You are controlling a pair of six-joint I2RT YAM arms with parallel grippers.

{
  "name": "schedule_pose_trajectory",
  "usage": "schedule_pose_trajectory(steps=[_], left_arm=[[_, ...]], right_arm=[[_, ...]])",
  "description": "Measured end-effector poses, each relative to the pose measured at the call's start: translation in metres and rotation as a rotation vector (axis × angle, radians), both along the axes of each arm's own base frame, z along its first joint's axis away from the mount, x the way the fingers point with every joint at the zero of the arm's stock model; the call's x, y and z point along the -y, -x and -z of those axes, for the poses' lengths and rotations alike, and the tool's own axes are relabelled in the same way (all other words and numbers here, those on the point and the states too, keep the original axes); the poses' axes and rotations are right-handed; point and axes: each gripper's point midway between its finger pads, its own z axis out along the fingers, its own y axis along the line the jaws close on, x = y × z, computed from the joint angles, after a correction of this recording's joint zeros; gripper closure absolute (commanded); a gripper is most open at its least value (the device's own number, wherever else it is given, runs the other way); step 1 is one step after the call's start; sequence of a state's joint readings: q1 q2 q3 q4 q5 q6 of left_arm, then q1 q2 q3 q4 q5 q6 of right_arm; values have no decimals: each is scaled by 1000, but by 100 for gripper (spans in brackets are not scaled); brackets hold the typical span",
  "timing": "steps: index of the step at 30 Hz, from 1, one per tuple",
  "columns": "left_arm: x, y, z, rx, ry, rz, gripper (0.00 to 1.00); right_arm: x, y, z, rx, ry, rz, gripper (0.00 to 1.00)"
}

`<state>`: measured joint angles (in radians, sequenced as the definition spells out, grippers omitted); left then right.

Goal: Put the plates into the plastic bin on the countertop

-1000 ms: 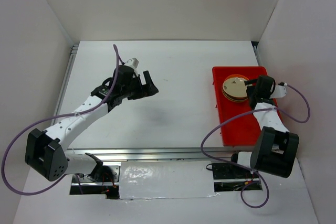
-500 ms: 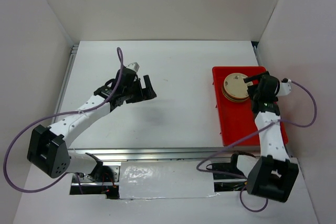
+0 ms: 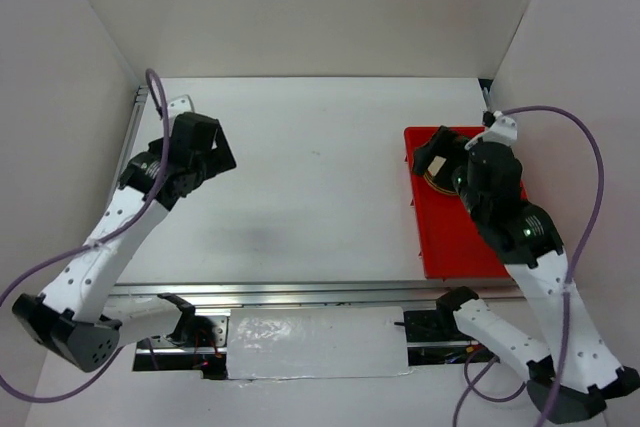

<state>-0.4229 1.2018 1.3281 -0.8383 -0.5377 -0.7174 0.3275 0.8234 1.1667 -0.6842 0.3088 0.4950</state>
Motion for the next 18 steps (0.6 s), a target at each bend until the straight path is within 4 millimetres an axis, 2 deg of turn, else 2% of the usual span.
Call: schedule_pose_trajectory(steps=[3, 7, 9, 13, 18], left_arm=[[-20, 25, -14, 23, -25, -31, 1], [-44, 67, -29, 84, -21, -52, 1], [-54, 87, -30, 114, -14, -62, 1], [-69, 117, -20, 132, -8, -71, 1], [-72, 127, -2, 74, -20, -76, 1]], right_arm=[[-19, 35, -3, 0, 29, -106, 0], [-8, 77, -2, 13, 40, -149, 0], [1, 98, -6, 51, 20, -175, 0], [14, 119, -6, 66, 11, -188, 0], [20, 124, 6, 25, 43, -180, 0]])
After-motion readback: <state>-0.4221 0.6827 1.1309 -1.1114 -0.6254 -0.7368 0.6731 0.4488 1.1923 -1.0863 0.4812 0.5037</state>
